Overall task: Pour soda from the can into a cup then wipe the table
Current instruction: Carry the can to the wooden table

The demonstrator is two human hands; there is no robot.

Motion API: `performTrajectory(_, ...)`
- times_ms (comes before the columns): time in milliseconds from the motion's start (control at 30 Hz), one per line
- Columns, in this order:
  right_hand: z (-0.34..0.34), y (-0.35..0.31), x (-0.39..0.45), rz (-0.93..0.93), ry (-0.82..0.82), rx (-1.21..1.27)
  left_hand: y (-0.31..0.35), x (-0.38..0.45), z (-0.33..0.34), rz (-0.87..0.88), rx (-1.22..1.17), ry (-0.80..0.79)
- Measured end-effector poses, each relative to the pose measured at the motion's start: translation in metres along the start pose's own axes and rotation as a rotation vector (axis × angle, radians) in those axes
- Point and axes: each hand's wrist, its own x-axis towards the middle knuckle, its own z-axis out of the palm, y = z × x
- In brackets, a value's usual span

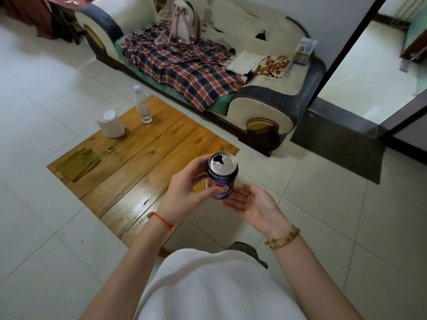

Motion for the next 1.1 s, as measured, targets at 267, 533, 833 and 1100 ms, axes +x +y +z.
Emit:
performTrajectory(267,0.019,-0.071,0.088,0.092,-0.079,-0.144,-0.019,0.081,-0.003,-0.075,0.024,0.189)
performTrajectory(533,0.046,-0.166,0.179,0.257,-0.199,-0.372,-0.020,0.167,0.001,-0.140,0.069,0.413)
performTrajectory(833,0.072,-0.242,0.261,0.343,-0.353,-0.606,-0.029,0.239,0.008,-0.257,0.005,0.641)
performTrajectory(1100,0.096,-0.235,0.309,0.175,-0.552,-0.950,-0.057,0.268,0.012,-0.337,-0.098,0.977)
